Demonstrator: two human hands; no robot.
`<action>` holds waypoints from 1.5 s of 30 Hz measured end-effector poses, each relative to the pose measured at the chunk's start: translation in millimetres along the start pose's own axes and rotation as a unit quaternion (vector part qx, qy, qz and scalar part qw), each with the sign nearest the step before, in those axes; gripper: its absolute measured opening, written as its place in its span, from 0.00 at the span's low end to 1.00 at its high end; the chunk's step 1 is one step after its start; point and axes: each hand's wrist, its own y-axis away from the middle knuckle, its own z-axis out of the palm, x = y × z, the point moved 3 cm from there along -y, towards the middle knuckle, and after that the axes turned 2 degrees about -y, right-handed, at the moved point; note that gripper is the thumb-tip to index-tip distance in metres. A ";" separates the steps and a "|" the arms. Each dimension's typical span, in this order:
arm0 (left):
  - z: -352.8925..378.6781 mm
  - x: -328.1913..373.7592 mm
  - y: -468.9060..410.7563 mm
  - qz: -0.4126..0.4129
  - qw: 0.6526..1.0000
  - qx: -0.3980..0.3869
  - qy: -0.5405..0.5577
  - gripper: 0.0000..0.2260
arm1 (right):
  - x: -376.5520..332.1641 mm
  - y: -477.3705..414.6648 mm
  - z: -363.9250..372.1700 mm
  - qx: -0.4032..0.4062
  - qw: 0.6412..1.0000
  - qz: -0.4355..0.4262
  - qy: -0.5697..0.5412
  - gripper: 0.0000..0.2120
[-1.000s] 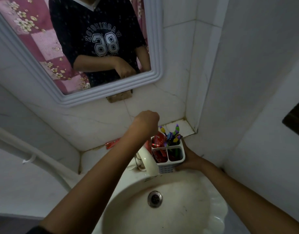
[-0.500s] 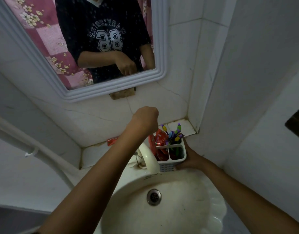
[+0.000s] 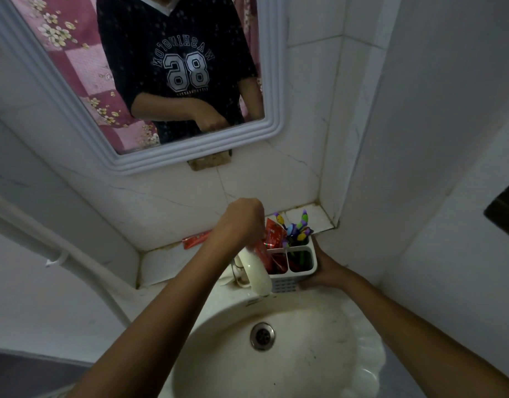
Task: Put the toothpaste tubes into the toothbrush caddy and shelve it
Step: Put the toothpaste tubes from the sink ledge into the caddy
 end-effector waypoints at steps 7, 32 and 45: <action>5.0 -9.6 -10.0 0.012 1.000 0.003 0.013 0.06 | -2.0 1.0 -0.5 0.005 1.000 0.007 0.015 0.63; 122.1 -196.7 -65.5 -0.144 0.989 0.025 -0.031 0.26 | -7.1 7.6 6.7 0.023 0.999 0.025 0.007 0.63; -12.2 -17.8 -11.4 0.259 0.960 0.009 -0.109 0.16 | -20.5 13.1 14.4 0.052 0.998 0.029 -0.013 0.61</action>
